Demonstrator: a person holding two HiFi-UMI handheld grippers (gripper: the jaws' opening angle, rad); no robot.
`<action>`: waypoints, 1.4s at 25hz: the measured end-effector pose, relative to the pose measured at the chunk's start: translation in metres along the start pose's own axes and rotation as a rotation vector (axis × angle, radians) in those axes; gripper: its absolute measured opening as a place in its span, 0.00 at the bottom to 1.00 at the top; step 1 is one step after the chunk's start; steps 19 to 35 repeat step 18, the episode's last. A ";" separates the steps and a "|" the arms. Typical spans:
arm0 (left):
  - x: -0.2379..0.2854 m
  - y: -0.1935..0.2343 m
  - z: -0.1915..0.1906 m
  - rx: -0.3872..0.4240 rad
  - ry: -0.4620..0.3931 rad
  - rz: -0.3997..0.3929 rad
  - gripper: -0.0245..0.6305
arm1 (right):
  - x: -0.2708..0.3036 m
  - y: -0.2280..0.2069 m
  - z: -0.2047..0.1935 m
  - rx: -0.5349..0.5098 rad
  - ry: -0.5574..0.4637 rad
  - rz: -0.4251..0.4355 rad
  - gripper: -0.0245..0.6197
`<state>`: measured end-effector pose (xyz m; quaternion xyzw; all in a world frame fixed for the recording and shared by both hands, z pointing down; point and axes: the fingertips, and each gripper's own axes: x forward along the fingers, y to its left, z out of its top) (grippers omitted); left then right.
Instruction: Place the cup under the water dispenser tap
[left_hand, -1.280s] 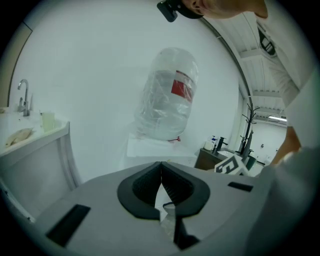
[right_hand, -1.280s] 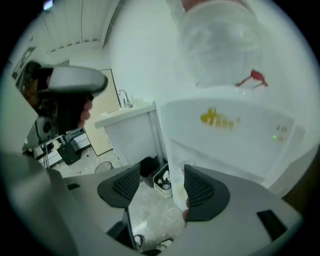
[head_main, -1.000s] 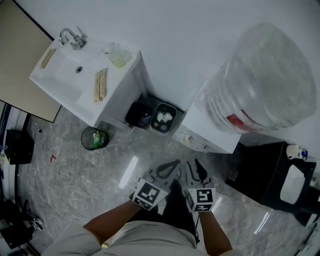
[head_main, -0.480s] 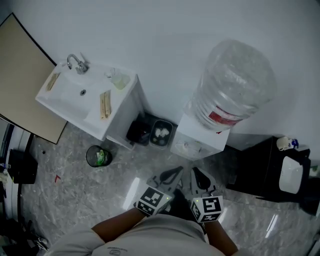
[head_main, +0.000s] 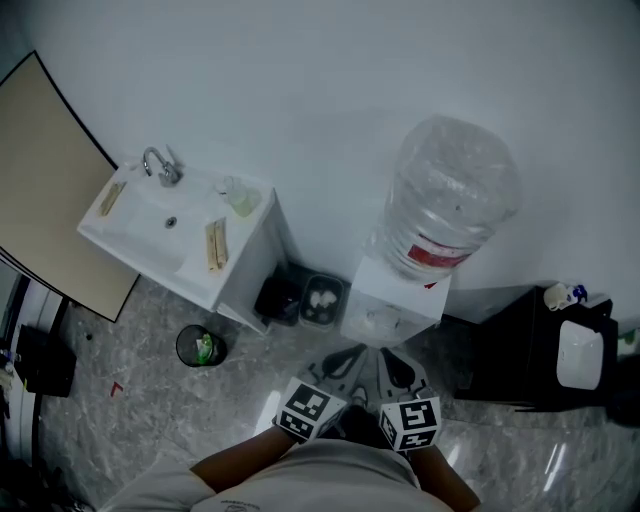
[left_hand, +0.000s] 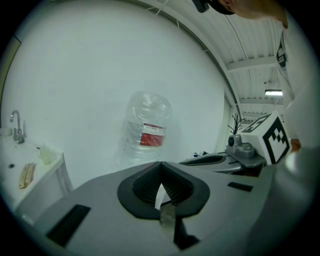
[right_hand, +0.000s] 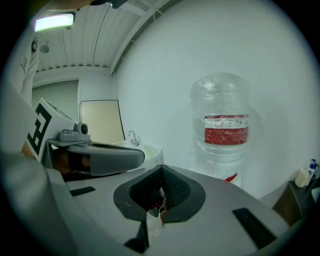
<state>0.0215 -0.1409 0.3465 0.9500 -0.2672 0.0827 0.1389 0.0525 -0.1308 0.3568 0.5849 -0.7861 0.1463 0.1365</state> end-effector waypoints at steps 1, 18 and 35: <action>-0.001 0.001 0.000 0.002 -0.003 0.002 0.04 | 0.001 0.001 0.002 -0.005 -0.003 0.000 0.06; -0.011 0.015 0.004 0.023 -0.013 0.019 0.04 | 0.015 0.014 0.006 -0.028 0.001 0.011 0.06; -0.011 0.015 0.004 0.023 -0.013 0.019 0.04 | 0.015 0.014 0.006 -0.028 0.001 0.011 0.06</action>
